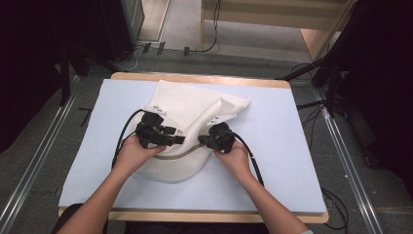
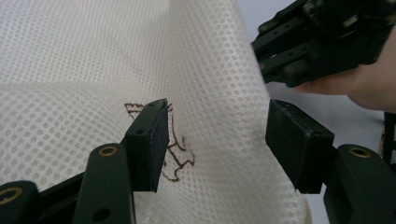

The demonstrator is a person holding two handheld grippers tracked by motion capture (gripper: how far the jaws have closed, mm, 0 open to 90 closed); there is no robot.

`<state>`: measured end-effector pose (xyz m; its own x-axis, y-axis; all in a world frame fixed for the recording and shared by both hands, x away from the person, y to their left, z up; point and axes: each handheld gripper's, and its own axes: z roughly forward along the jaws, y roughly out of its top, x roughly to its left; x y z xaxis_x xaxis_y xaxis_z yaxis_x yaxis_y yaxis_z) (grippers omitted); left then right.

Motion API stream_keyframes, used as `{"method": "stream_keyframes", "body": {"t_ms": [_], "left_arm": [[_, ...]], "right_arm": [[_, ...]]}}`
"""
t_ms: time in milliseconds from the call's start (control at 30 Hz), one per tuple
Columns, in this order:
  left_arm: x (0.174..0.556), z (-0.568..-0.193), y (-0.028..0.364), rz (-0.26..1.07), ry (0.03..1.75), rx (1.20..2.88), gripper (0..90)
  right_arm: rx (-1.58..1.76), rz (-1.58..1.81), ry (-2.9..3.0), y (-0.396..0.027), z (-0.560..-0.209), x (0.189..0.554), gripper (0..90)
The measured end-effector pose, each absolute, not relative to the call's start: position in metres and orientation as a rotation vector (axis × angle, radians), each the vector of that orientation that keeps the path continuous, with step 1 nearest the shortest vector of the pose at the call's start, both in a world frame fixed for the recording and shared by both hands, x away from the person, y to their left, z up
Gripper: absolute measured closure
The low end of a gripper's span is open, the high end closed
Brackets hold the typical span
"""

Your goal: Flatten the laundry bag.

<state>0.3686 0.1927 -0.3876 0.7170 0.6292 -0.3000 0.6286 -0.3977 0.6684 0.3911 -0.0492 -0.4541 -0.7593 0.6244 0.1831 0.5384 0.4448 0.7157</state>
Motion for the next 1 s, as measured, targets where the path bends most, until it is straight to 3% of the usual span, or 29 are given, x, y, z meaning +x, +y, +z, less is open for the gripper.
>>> {"method": "stream_keyframes", "body": {"t_ms": [133,167,233,267,400,733,1000], "left_arm": [[0.366,-0.393,0.179,0.013,0.927,2.173,38.1],[0.366,-0.395,0.176,0.026,0.932,2.198,44.0],[0.369,-0.405,0.172,0.034,0.944,2.238,46.3],[0.372,-0.412,0.172,0.04,0.98,2.257,58.2],[0.377,-0.418,0.178,0.046,1.008,2.261,80.5],[0.389,-0.424,0.196,0.079,1.104,2.233,82.3],[0.396,-0.433,0.203,0.047,1.143,2.22,81.3]], "right_arm": [[1.072,1.236,2.574,-0.048,-0.46,0.394,88.5],[1.083,1.247,2.58,-0.049,-0.46,0.394,87.9],[1.08,1.239,2.582,-0.049,-0.46,0.394,87.1],[1.074,1.217,2.59,-0.049,-0.46,0.393,86.4],[1.071,1.206,2.6,-0.05,-0.46,0.391,84.6],[1.059,1.256,2.494,-0.082,-0.438,0.379,74.4],[1.096,1.234,2.459,-0.089,-0.445,0.383,57.8]]}}
